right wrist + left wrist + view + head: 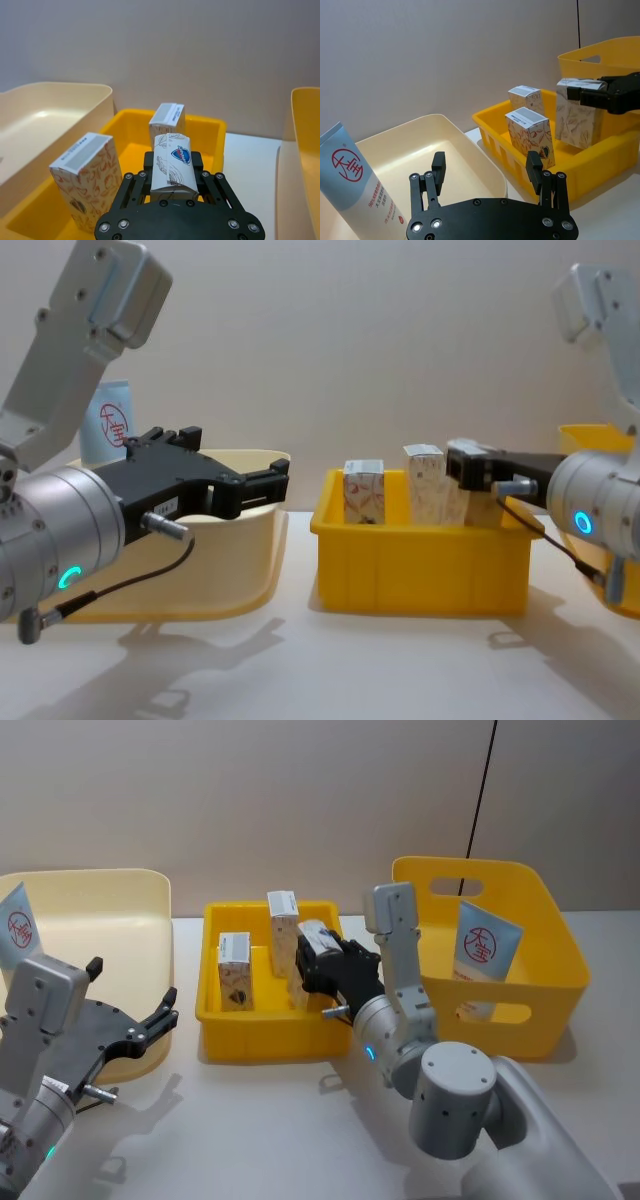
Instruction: Bimanual collaborative sorting of washing and personal care products
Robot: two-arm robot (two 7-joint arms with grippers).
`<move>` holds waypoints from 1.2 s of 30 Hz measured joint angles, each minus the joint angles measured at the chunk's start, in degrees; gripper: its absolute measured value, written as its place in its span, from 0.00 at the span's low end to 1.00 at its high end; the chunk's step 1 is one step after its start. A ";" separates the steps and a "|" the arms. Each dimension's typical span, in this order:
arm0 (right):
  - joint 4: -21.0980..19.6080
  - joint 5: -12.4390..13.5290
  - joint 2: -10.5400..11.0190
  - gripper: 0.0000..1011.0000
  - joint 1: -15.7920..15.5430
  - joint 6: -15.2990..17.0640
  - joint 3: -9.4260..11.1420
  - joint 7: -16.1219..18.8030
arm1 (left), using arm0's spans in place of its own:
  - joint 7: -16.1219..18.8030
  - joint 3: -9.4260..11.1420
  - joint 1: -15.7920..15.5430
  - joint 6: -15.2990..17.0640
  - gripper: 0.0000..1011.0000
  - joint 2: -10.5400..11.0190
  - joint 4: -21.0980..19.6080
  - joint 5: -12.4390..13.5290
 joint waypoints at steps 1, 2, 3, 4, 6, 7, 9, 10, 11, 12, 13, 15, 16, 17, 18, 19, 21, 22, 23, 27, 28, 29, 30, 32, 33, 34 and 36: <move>-0.12 0.16 0.01 0.41 -0.06 -0.94 0.16 0.32 | 0.00 0.00 0.00 0.00 0.99 0.00 0.00 0.00; -0.17 0.23 0.02 0.41 -0.08 -1.37 0.24 0.57 | 0.00 0.00 0.00 0.00 0.99 0.00 0.00 0.00; -0.23 0.28 0.02 0.41 -0.09 -1.64 0.31 0.67 | 0.00 0.00 0.00 0.00 0.99 0.00 0.00 0.00; -0.37 0.49 0.03 0.41 -0.12 -2.66 0.49 1.09 | 0.00 0.00 0.00 0.00 0.99 0.00 0.00 0.00; -0.64 0.81 0.06 0.41 -0.16 -4.02 0.82 1.65 | 0.00 0.00 0.00 0.00 0.99 0.00 0.00 0.00; -0.64 0.81 0.06 0.41 -0.16 -4.02 0.82 1.65 | 0.00 0.00 0.00 0.00 0.99 0.00 0.00 0.00; -1.02 1.25 0.10 0.41 -0.21 -6.21 1.31 2.51 | 0.00 0.00 0.00 0.00 0.99 0.00 0.00 0.00; -1.12 1.31 0.12 0.41 -0.22 -6.53 1.44 2.65 | 0.00 0.00 0.00 0.00 0.99 0.00 0.00 0.00; -1.23 1.46 0.13 0.41 -0.23 -7.22 1.56 2.89 | 0.00 0.00 0.00 0.00 0.99 0.00 0.00 0.00; -1.39 1.56 0.15 0.41 -0.24 -7.69 1.74 3.06 | 0.00 0.00 0.00 0.00 0.99 0.00 0.00 0.00; -1.51 1.70 0.17 0.41 -0.25 -8.34 1.88 3.27 | 0.00 0.00 0.00 0.00 0.99 0.00 0.00 0.00; -1.94 1.99 0.20 0.41 -0.29 -9.76 2.35 3.72 | 0.00 0.00 0.00 0.00 0.99 0.00 0.00 0.00; -2.09 2.08 0.21 0.41 -0.30 -10.26 2.53 3.83 | 0.00 0.00 0.00 0.00 0.99 0.00 0.00 0.00; -2.49 2.25 0.28 0.41 -0.35 -11.21 2.99 4.08 | 0.00 0.00 0.00 0.00 0.99 0.00 0.00 0.00; -2.67 2.38 0.32 0.41 -0.38 -11.86 3.19 4.19 | 0.00 0.00 0.00 0.00 0.99 0.00 0.00 0.00; -2.84 2.46 0.36 0.41 -0.40 -12.33 3.40 4.26 | 0.00 0.00 0.00 0.00 0.99 0.00 0.00 0.00; -3.51 2.65 0.51 0.41 -0.54 -13.71 4.16 4.45 | 0.00 0.00 0.00 0.00 0.99 0.00 0.00 0.00; -3.74 2.72 0.56 0.41 -0.60 -14.37 4.42 4.48 | 0.00 0.00 0.00 0.00 0.99 0.00 0.00 0.00; -4.21 2.80 0.67 0.41 -0.71 -15.25 4.99 4.48 | 0.00 0.00 0.00 0.00 0.99 0.00 0.00 0.00; -5.48 2.83 0.98 0.41 -1.09 -17.25 6.48 4.19 | 0.00 0.00 0.00 0.00 0.99 0.00 0.00 0.00; -5.97 2.80 1.10 0.41 -1.27 -17.81 7.08 3.92 | 0.00 0.00 0.00 0.00 0.99 0.00 0.00 0.00; -6.23 2.77 1.15 0.41 -1.40 -18.07 7.38 3.73 | 0.00 0.00 0.00 0.00 0.99 0.00 0.00 0.00; -6.59 2.70 1.24 0.41 -1.50 -18.32 7.77 3.57 | 0.00 0.00 0.00 0.00 0.99 0.00 0.00 0.00; -7.36 2.38 1.40 0.41 -1.84 -18.91 8.59 2.86 | 0.00 0.00 0.00 0.00 0.99 0.00 0.00 0.00; -7.60 2.24 1.45 0.41 -1.98 -19.03 8.89 2.63 | 0.00 0.00 0.00 0.00 0.99 0.00 0.00 0.00; -7.84 2.15 1.49 0.41 -2.11 -19.09 9.18 2.46 | 0.00 0.00 0.00 0.00 0.99 0.00 0.00 0.00; -8.76 1.56 1.68 0.41 -2.69 -19.20 10.24 1.41 | 0.00 0.00 0.00 0.00 0.99 0.00 0.00 0.00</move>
